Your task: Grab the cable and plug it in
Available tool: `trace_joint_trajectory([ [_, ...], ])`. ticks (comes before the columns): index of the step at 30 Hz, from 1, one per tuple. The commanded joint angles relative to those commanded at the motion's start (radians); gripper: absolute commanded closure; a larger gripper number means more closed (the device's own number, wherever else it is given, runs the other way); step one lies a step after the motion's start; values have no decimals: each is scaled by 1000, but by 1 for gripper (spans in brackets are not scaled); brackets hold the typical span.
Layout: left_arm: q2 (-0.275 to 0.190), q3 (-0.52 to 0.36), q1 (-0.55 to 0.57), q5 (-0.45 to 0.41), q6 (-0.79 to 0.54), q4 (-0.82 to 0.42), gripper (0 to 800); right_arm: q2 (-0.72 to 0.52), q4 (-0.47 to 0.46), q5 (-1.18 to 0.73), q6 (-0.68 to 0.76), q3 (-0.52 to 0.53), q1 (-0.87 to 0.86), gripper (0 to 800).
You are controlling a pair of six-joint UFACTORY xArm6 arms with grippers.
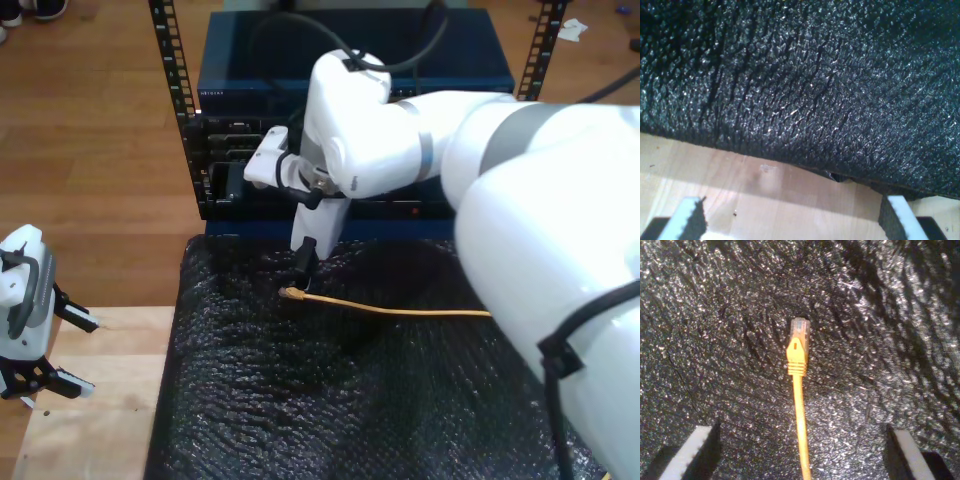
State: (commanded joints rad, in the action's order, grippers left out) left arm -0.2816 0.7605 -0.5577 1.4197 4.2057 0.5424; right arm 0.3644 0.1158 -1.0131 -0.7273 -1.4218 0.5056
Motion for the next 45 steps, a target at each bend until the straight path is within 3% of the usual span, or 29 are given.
trace_joint_trajectory([
  [9,0,0,0,0,0,-2,0,58,-118,-3,107,-5,41,26],
  [21,0,0,0,2,-2,0,0,114,-120,-3,127,-35,60,50],
  [29,0,-2,0,2,0,0,0,150,-180,-2,149,-68,68,184],
  [35,0,-2,0,2,-2,0,0,150,-252,-3,195,-74,75,203],
  [45,0,-2,0,2,0,0,0,161,-255,-2,199,-80,98,279],
])
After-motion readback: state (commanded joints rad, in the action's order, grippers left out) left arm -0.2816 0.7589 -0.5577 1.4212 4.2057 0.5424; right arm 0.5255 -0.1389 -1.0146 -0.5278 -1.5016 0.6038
